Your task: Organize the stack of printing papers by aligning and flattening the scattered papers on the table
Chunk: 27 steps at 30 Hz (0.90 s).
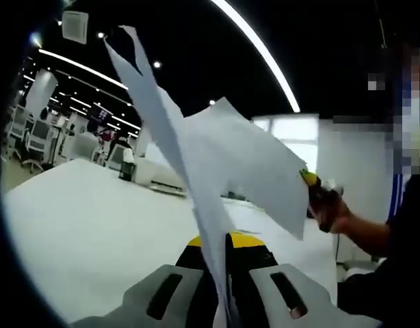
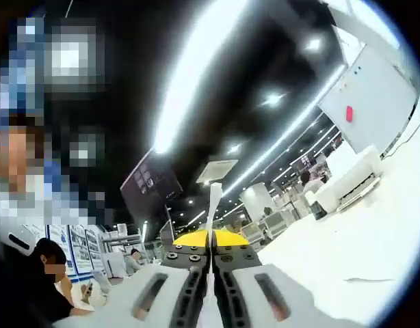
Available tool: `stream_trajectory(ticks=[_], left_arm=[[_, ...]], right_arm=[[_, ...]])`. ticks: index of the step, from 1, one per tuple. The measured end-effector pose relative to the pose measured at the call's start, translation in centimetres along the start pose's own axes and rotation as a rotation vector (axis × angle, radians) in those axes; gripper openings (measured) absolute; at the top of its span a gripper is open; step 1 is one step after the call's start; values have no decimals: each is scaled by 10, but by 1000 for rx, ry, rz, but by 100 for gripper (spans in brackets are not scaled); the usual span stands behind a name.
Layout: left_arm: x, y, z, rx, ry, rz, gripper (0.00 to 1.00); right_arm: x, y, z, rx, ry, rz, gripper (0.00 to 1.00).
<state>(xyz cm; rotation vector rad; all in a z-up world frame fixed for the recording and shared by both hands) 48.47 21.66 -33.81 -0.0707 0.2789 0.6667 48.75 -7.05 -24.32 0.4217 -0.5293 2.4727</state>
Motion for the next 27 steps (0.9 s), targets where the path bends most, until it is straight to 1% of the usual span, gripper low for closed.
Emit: stream_trajectory(ticks=[3, 6, 9, 12, 13, 16, 20, 23, 27], left_arm=[[0, 1, 0, -4, 3, -2, 6], [-1, 1, 2, -12, 5, -9, 6], [-1, 2, 3, -22, 6, -15, 6], [-1, 2, 3, -24, 6, -17, 6], [-2, 4, 6, -39, 13, -31, 6], [-3, 5, 7, -53, 25, -45, 6], [-3, 6, 10, -71, 46, -66, 6], [-5, 6, 11, -77, 55, -83, 6], [-4, 6, 12, -86, 57, -81, 7]], right_arm=[[-10, -1, -10, -1, -32, -17, 0], [-8, -6, -23, 8, -51, -34, 0], [-10, -9, -30, 11, -65, -48, 0], [-10, -10, -31, 11, -67, -50, 0], [-11, -14, -41, 21, -58, -75, 0], [-13, -16, -50, 37, -50, -103, 0], [-18, -17, -60, 61, -10, -163, 0], [-19, -18, -65, 66, -18, -175, 0], [-21, -20, -69, 64, -33, -203, 0]])
Point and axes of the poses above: the point that each gripper's makers call its tool centre point, and the gripper's own axes: y roughly backward along the fingers, x roughly to its left, z roughly out of its top, the point moved 3 cm from there along y, roughly backward along the fingers, and after that the axes turned 11 degrees about x, right-handed, at the moved point
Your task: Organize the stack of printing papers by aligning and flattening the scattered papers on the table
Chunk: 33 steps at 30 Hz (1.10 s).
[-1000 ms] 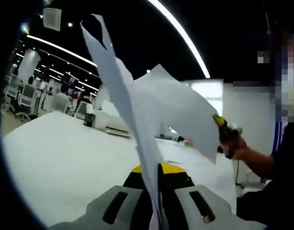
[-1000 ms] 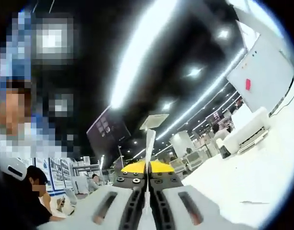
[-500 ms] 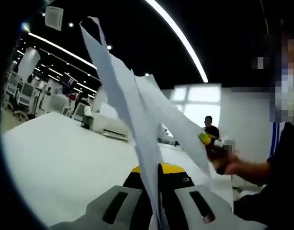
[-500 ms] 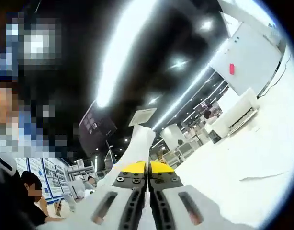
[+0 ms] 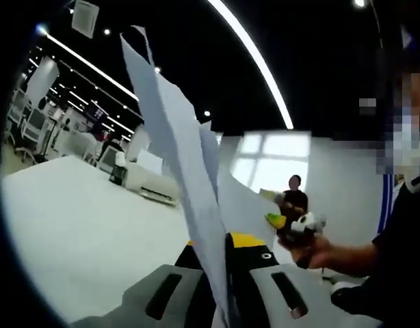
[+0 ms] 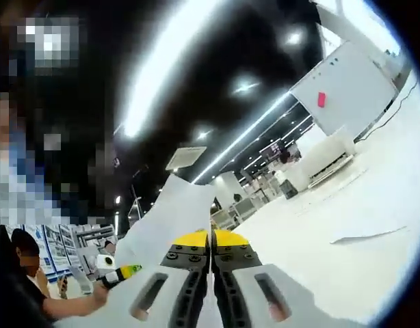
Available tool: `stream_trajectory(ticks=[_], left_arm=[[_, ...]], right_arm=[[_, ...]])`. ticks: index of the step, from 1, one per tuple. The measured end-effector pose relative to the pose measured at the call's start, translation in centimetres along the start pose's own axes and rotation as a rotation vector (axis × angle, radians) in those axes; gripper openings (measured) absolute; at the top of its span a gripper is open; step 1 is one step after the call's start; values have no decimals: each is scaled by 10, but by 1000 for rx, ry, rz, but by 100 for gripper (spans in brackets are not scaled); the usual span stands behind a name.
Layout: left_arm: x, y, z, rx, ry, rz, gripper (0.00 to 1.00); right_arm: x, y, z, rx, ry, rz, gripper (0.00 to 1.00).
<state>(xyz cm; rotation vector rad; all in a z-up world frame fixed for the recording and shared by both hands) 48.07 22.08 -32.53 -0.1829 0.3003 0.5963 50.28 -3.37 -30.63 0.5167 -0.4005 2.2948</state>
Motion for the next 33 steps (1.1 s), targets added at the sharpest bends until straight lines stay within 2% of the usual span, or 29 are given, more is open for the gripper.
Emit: stream_trajectory(ticks=[11, 16, 33], left_arm=[[1, 0, 2, -15, 11, -10, 10], [-2, -2, 3, -19, 32, -45, 17], [4, -1, 5, -36, 52, -7, 23]], right_arm=[[2, -6, -15, 17, -69, 5, 0], [3, -8, -18, 21, -77, 5, 0], [22, -10, -47, 43, -203, 36, 0]])
Point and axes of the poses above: the point that each gripper's makers call its tool centre point, and the gripper's own axes: y roughly backward along the fingers, x roughly to its left, z roughly out of its top, the point moved 3 cm from there along y, roughly backward along the fingers, and after that the axes turned 11 degrees about x, right-handed, at the moved point
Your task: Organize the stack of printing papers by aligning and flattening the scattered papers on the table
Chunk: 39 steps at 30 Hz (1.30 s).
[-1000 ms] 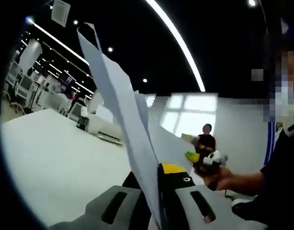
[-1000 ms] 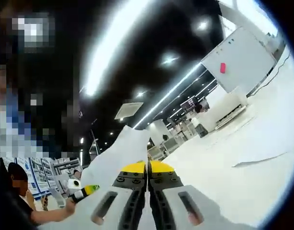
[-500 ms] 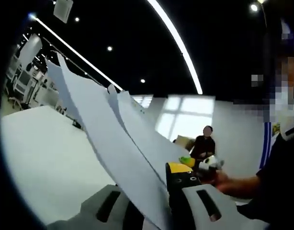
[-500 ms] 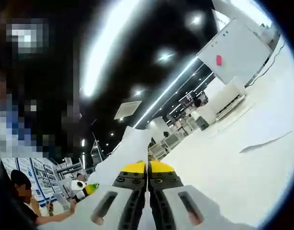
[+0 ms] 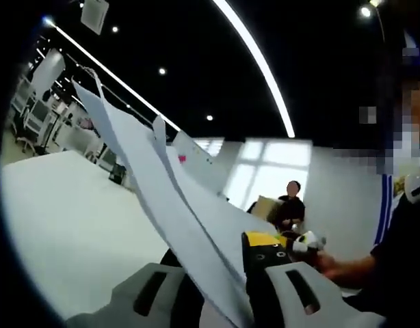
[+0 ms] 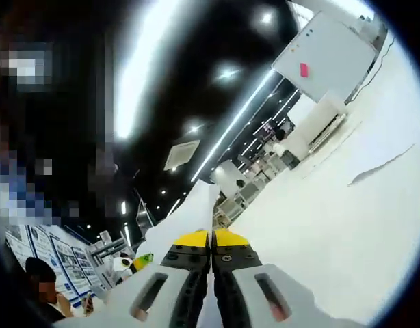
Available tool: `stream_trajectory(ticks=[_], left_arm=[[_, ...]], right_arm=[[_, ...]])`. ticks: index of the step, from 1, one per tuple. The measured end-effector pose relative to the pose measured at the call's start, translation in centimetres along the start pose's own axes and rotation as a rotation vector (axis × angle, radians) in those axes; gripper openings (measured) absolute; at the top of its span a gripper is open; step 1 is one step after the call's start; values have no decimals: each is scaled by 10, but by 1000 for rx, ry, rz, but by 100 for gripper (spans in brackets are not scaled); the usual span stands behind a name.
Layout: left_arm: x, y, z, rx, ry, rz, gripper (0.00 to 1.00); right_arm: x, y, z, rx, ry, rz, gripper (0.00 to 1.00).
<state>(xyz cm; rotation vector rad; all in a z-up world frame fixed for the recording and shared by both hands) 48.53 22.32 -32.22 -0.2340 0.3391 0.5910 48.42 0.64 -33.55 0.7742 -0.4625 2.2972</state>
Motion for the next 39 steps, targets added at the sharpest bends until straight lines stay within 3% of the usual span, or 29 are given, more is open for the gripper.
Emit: stream_trajectory(ticks=[10, 39], left_arm=[[6, 1, 2, -11, 22, 23, 25], [15, 9, 9, -76, 53, 63, 26]], right_arm=[[18, -4, -18, 18, -75, 50, 0], [41, -12, -46, -12, -243, 48, 0]])
Point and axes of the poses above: the point that each gripper's makers call its tool centre point, and the gripper's own axes: y roughly backward along the fingers, x roughly to its left, z roughly out of its top, the point moved 3 cm from there along y, roughly backward along the fingers, and after that the axes turned 11 degrees about x, right-handed, at the moved point
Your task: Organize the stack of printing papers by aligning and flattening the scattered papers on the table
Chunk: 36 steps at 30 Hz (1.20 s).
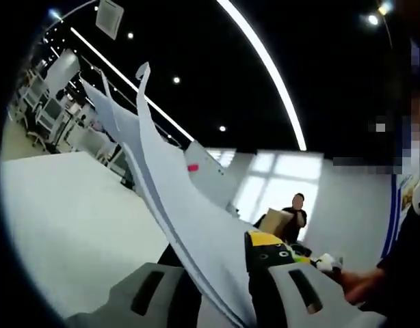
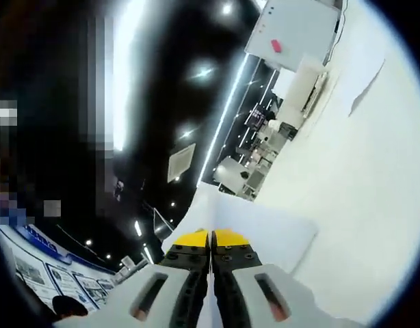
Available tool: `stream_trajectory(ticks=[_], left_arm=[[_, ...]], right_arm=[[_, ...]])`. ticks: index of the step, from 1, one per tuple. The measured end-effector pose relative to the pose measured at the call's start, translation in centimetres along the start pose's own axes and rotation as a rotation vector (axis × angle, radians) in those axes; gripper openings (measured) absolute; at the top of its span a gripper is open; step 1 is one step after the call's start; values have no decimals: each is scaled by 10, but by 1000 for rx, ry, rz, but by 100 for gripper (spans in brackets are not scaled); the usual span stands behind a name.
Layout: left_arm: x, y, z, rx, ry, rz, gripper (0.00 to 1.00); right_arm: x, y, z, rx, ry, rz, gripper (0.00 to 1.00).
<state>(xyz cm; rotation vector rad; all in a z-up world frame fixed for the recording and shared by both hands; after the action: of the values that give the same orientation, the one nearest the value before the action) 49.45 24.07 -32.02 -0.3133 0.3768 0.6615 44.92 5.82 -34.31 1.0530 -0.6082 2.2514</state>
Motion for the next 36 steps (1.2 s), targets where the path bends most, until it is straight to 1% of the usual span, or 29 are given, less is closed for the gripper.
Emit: stream_trajectory(ticks=[4, 17, 22, 24, 32, 36], left_arm=[[0, 1, 1, -5, 14, -7, 25], [1, 1, 1, -2, 24, -12, 25], [0, 1, 0, 1, 21, -18, 25], [0, 1, -1, 11, 16, -20, 21], [2, 2, -1, 8, 9, -16, 10], [3, 3, -2, 7, 3, -15, 7]], right_arm=[[-1, -1, -3, 4, -9, 3, 0], [0, -5, -12, 22, -41, 14, 0], [4, -7, -13, 38, -17, 28, 0], [3, -7, -13, 43, -16, 32, 0], [-2, -7, -19, 59, -33, 27, 0], [-3, -8, -20, 66, -35, 28, 0]])
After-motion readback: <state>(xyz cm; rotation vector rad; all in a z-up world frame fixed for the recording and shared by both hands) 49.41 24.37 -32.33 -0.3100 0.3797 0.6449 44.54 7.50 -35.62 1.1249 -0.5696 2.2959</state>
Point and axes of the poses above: the point that each gripper's makers call its tool centre point, and the gripper's own axes: y roughly backward along the fingers, x roughly to its left, z roughly out of its top, the point moved 3 cm from there along y, roughly backward along the fingers, and after that the axes turned 11 degrees about x, right-handed, at the moved point
